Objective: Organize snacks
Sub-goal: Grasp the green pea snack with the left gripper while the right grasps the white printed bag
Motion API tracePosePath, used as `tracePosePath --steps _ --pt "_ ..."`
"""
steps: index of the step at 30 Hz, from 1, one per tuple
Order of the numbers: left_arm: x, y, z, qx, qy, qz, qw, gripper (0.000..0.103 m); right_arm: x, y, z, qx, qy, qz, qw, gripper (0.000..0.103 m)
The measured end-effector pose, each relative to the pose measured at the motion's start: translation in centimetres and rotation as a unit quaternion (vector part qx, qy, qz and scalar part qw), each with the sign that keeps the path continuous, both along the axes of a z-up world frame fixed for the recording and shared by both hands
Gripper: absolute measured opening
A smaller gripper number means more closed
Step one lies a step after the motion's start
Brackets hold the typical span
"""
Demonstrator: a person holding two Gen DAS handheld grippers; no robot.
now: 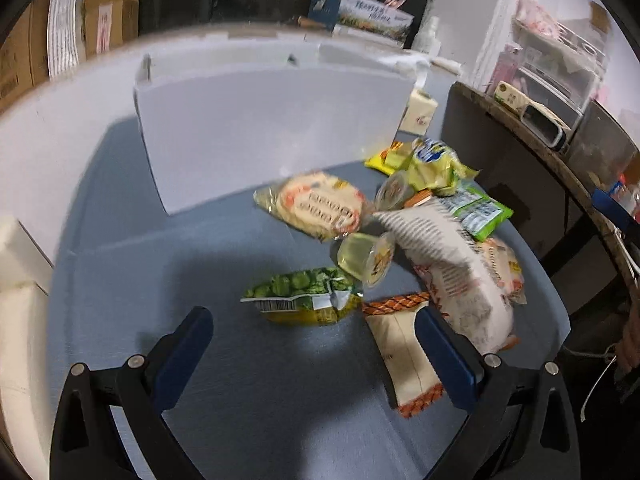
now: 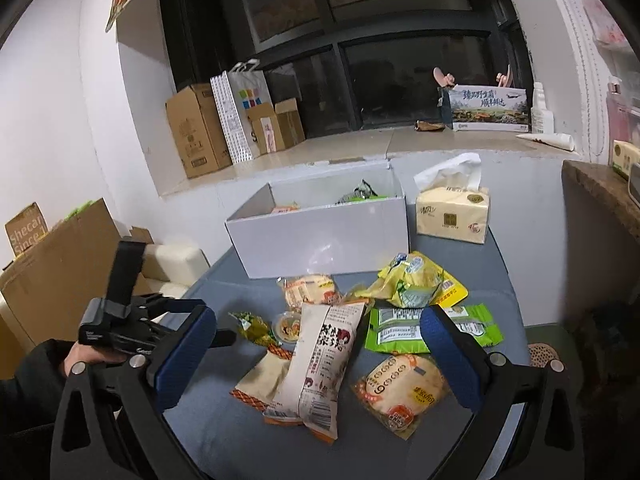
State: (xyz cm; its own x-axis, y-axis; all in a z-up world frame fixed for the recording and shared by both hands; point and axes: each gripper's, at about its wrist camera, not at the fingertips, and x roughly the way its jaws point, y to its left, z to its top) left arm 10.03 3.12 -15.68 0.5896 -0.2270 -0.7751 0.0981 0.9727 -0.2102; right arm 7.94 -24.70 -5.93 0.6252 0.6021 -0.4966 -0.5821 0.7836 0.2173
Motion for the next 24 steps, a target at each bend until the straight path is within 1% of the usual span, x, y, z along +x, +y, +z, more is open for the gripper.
tracePosePath --steps 3,6,8,9,10,11,13,16,17,19,22,24 --pt "1.7 0.8 -1.4 -0.031 0.02 0.018 0.9991 0.103 -0.1 0.2 -0.4 -0.002 0.003 0.003 1.0 0.103" --pt "2.6 1.0 -2.1 -0.042 0.024 0.028 0.9985 0.102 0.0 0.6 -0.9 -0.015 0.01 0.002 1.0 0.103" --pt "2.8 0.8 -2.4 -0.037 0.029 0.028 0.9985 0.1 -0.1 0.9 -1.3 -0.022 0.013 0.004 1.0 0.103" --pt "2.8 0.7 -2.6 -0.036 0.029 0.023 0.9987 0.084 -0.1 1.0 -1.4 -0.024 0.014 0.006 1.0 0.103" --pt "2.6 0.5 -2.5 -0.017 0.025 0.026 0.9992 0.075 -0.1 1.1 -1.5 -0.027 0.016 0.006 1.0 0.103" --pt "2.6 0.4 -2.5 -0.012 0.023 0.023 0.9994 0.059 -0.2 1.2 -1.7 -0.03 0.017 0.006 0.999 0.103" --pt "2.5 0.5 -2.6 -0.028 0.025 0.014 0.9992 0.058 -0.1 1.3 -1.9 -0.033 0.02 0.007 0.999 0.103" --pt "1.9 0.3 -2.1 -0.012 0.01 0.014 0.9998 0.058 -0.1 1.6 -2.3 -0.037 0.027 0.008 0.999 0.103" --pt "1.5 0.4 -1.7 -0.013 0.004 0.015 0.9998 0.058 0.0 1.7 -2.4 -0.038 0.029 0.007 0.999 0.103" --pt "0.6 0.5 -0.7 -0.013 -0.013 0.02 0.9996 0.058 0.3 2.0 -2.8 -0.045 0.037 0.007 0.998 0.103" --pt "-1.1 0.4 1.3 0.005 -0.045 0.023 0.9987 0.058 1.0 2.9 -3.7 -0.062 0.057 0.012 0.996 0.103" --pt "-2.3 0.7 2.7 0.004 -0.067 0.02 0.9975 0.058 1.8 3.8 -4.5 -0.078 0.073 0.02 0.994 0.103"
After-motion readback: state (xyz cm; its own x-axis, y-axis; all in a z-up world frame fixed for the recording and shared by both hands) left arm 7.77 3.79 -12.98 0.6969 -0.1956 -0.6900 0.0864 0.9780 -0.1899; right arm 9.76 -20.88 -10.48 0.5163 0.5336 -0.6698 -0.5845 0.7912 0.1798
